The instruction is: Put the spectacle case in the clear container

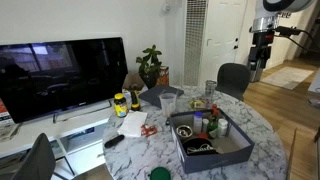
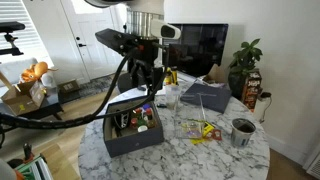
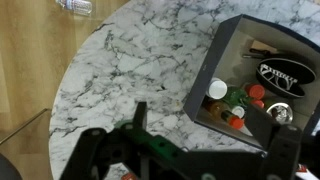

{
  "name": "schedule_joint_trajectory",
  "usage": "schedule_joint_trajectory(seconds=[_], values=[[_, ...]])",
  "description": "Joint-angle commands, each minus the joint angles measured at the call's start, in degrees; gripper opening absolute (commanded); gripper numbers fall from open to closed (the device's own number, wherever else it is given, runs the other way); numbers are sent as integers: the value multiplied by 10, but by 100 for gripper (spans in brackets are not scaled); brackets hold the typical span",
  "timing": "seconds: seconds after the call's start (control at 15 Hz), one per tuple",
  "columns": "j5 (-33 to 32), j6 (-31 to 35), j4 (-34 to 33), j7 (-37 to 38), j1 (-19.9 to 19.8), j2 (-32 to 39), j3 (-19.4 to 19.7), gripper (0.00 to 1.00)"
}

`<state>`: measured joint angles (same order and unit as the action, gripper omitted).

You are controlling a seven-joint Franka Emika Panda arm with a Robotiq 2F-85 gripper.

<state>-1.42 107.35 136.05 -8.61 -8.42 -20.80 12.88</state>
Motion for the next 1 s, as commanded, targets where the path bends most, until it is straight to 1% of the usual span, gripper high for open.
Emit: schedule_joint_trajectory(seconds=[0.0,0.27,0.33,0.47,0.6,0.8,0.93], values=[[2,-1,-1,-2,-5,1,-4,100],[2,-1,-1,-1,-5,1,-4,100],[-1,-1,0,10,-1,11,-13,100],[4,-12,23,-11,28,19,-39,100],[21,1,61,-12,60,14,-73,100],[50,2,96,-20,119,11,-129,100],[58,-1,93,-37,149,30,-156,100]])
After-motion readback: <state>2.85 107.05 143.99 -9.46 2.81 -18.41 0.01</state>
